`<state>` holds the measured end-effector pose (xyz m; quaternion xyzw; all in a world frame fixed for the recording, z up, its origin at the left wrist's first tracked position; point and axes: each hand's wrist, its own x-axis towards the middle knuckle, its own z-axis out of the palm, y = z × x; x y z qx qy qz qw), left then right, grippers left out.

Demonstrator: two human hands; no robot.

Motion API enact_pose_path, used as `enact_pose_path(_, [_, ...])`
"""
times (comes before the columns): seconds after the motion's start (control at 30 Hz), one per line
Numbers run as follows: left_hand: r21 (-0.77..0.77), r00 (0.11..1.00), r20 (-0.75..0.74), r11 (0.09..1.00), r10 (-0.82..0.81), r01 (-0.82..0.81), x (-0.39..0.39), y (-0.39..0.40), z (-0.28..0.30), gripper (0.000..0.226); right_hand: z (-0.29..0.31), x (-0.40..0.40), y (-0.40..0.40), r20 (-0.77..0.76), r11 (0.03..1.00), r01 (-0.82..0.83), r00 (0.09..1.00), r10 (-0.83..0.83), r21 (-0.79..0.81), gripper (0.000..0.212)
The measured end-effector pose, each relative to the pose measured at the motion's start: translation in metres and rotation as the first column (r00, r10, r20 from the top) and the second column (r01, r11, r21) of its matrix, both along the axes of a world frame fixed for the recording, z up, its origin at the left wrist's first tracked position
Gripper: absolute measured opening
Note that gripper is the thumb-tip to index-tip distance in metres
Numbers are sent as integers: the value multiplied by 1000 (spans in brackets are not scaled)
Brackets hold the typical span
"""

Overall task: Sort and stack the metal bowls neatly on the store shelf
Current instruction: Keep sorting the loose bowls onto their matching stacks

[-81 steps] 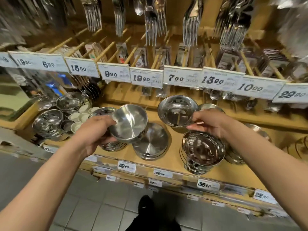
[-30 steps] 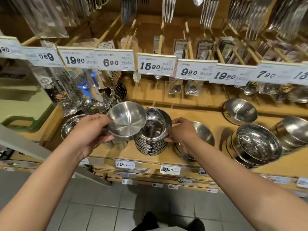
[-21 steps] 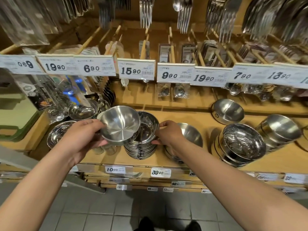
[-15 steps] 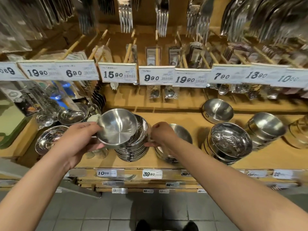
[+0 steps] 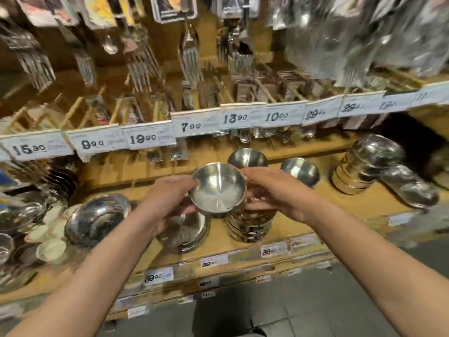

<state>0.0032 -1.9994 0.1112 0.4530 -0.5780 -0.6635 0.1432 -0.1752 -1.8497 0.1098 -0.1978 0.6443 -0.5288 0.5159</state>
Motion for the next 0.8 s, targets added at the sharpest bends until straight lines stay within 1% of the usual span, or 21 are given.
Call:
enact_pose_path(0.1, [-23, 996, -16, 996, -89, 88, -48, 27, -3, 14, -1, -33, 40, 6, 996, 85, 996, -85, -36, 23])
enact_pose_path(0.2, [-48, 990, -11, 989, -138, 138, -89, 53, -7, 16, -1, -61, 71, -43, 981, 193, 980, -194, -33, 24])
enact_pose_path(0.3, [30, 986, -82, 988, -146, 149, -120, 72, -4, 11, 1, -82, 88, -40, 955, 295, 954, -296, -36, 15])
enact_pose_path(0.37, [74, 975, -120, 977, -190, 199, -137, 76, -2, 15, 2, -94, 92, -32, 937, 345, 937, -347, -53, 9])
enact_pose_path(0.47, [57, 971, -114, 974, -212, 220, -160, 73, -1, 17, 0, -114, 90, -34, 922, 381, 923, -383, -68, 5])
enact_pose_path(0.53, [13, 977, -66, 979, -202, 203, -175, 68, -5, 14, -3, -126, 85, -34, 914, 400, 914, -403, -70, 9])
enact_pose_path(0.6, [-19, 983, -19, 983, -184, 184, -188, 62, -11, 17, -7, -137, 80, -54, 909, 411, 908, -414, -60, 12])
enact_pose_path(0.67, [-11, 980, -13, 980, -198, 198, -199, 58, -16, 22, -13, -147, 76, -72, 909, 414, 906, -417, -43, 13])
enact_pose_path(0.73, [6, 973, -28, 973, -230, 231, -208, 57, -21, 16, -20, -157, 73, -95, 907, 422, 902, -421, -15, 15])
enact_pose_path(0.77, [9, 971, -32, 971, -239, 239, -212, 58, -23, 17, -23, -162, 72, -108, 906, 424, 900, -421, -1, 16])
enact_pose_path(0.8, [10, 970, -26, 970, -242, 242, -217, 59, -26, 22, -26, -166, 72, -118, 907, 421, 901, -417, 8, 17])
